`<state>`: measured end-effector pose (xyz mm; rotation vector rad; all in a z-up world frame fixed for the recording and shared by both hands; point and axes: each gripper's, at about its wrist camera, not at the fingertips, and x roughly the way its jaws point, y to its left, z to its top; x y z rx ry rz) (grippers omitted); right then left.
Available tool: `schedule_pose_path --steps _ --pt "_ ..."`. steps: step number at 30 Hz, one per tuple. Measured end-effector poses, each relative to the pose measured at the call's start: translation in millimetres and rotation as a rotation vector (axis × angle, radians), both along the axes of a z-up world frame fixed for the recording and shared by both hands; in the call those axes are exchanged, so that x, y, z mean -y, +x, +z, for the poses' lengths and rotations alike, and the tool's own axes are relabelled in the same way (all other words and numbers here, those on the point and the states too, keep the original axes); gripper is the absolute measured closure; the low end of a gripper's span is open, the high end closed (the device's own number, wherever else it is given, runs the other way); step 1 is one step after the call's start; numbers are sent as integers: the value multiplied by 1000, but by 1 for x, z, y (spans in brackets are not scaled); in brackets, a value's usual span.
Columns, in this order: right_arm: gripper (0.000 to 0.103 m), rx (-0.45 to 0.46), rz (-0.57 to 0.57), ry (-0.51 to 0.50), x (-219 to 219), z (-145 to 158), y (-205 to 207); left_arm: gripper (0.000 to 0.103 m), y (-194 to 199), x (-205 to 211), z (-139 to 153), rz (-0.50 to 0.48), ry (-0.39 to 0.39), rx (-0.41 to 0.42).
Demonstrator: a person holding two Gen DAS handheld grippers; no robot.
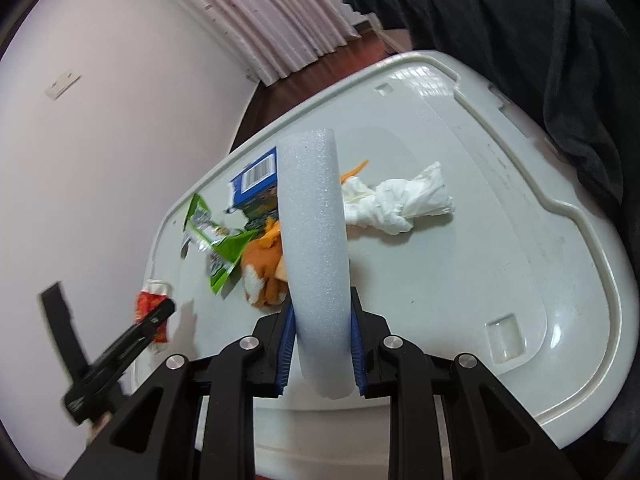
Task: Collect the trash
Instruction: 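Carry the foam tube and red wrapper over the orange bucket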
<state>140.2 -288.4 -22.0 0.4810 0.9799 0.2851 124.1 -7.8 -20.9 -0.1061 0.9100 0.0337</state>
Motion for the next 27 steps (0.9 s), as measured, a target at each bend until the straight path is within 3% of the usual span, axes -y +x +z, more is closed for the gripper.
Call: schedule_pose_path --steps 4,10,16,19,27 --pt "78 87 63 -58 -10 14 -33 71 -51 17 24 -62 30 38" --pt "78 102 164 -95 -25 11 -93 70 -110 28 30 -85 20 40" --pt "77 140 264 -181 -46 11 -154 70 -163 37 8 -135 32 -14" --pt "77 135 308 -221 -53 4 -177 70 -179 40 -12 -159 -3 -80" --pt "77 32 326 -241 -64 -22 -186 70 -179 37 -53 -167 -58 -241"
